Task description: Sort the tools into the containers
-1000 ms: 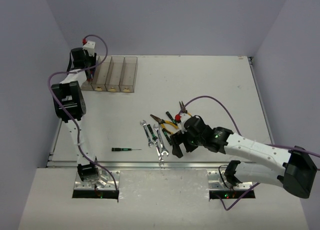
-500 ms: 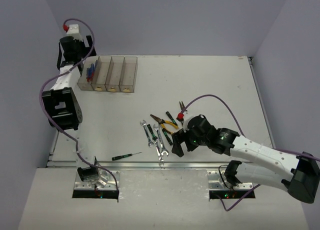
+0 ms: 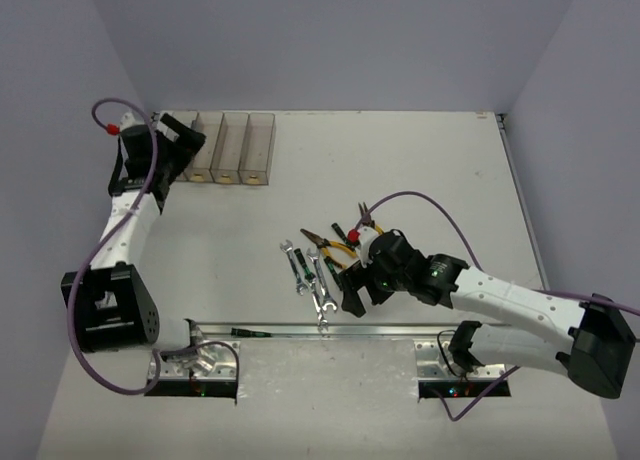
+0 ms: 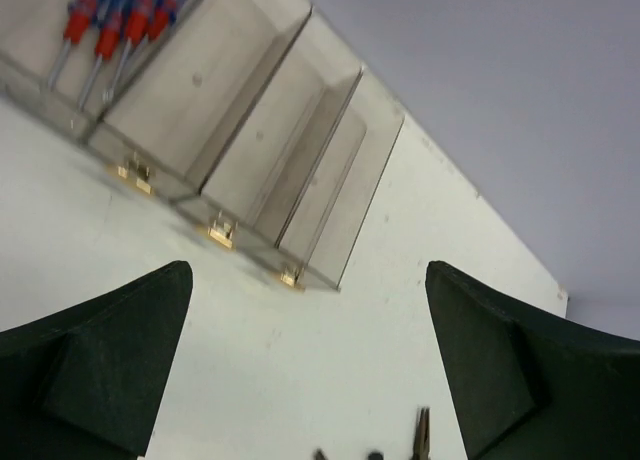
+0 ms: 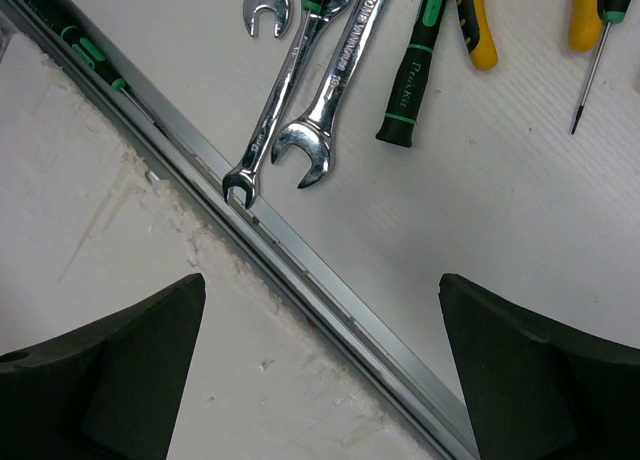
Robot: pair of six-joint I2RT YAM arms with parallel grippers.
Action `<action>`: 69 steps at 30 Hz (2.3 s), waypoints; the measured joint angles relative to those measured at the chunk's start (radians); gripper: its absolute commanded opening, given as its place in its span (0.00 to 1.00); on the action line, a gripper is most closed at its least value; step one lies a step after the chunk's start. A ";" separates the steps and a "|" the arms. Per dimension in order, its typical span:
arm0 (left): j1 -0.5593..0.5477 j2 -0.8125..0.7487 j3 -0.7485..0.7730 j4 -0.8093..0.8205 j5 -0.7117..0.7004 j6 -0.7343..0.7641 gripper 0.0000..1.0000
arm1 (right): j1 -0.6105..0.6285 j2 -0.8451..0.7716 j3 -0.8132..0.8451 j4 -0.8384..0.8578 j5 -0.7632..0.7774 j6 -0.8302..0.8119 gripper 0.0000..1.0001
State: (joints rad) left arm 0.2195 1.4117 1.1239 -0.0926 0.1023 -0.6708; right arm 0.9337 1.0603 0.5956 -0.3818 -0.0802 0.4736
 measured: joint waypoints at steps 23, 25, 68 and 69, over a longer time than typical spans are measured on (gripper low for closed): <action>-0.184 -0.928 -0.445 -0.391 -0.216 0.235 1.00 | 0.221 0.460 0.351 -0.016 0.058 -0.073 0.55; -0.192 -0.939 -0.445 -0.403 -0.234 0.238 1.00 | 0.271 0.547 0.423 -0.008 0.075 -0.085 0.51; -0.312 -0.967 -0.411 -0.518 -0.502 0.172 1.00 | 0.386 1.023 0.751 0.043 -0.083 -0.170 0.39; -0.312 -0.967 -0.411 -0.518 -0.502 0.172 1.00 | 0.387 1.021 0.749 0.046 -0.082 -0.168 0.39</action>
State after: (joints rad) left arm -0.0923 0.4446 0.7128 -0.6104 -0.3996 -0.4984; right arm 1.3207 2.0811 1.3442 -0.3358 -0.1619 0.3055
